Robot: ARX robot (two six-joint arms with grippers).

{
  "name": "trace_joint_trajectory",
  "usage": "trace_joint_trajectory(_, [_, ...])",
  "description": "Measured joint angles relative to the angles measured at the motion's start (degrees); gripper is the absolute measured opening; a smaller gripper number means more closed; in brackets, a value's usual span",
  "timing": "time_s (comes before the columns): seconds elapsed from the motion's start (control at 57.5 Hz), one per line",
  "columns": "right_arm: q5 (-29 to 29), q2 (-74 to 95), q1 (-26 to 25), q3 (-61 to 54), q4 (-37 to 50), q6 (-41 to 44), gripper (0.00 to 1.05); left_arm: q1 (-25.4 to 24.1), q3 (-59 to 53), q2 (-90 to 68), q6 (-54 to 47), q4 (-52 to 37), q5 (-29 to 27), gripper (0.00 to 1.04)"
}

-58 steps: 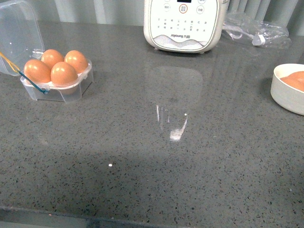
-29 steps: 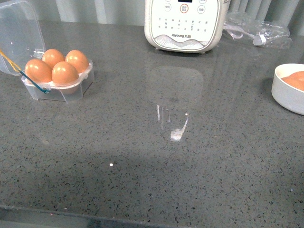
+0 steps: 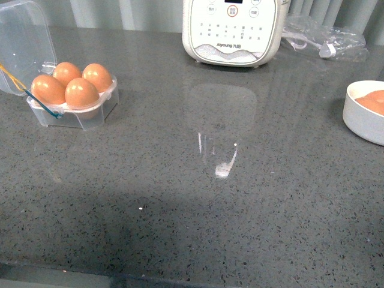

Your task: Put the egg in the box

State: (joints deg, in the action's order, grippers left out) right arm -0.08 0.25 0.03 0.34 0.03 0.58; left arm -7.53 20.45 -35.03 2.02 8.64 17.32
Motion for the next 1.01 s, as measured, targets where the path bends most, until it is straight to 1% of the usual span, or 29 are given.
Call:
trace_joint_trajectory(0.191, [0.00,0.00,0.00,0.00,0.00,-0.02,0.97,-5.05,8.87,-16.02,-0.22,-13.25,2.32,0.98])
trace_joint_trajectory(0.313, [0.00,0.00,0.00,0.00,0.00,0.00,0.97,-8.35,14.97,-24.68,-0.33,-16.22,3.72,0.98])
trace_joint_trajectory(0.435, [0.00,0.00,0.00,0.00,0.00,0.00,0.97,-10.19,20.41,-31.26,-0.28,-18.12,4.02,0.98])
trace_joint_trajectory(0.713, [0.00,0.00,0.00,0.00,0.00,0.00,0.97,-9.84,30.77,-43.89,-2.14,-19.37,4.31,0.98])
trace_joint_trajectory(1.008, [0.00,0.00,0.00,0.00,0.00,0.00,0.97,-8.92,34.18,-52.43,-3.17,-19.69,5.11,0.98])
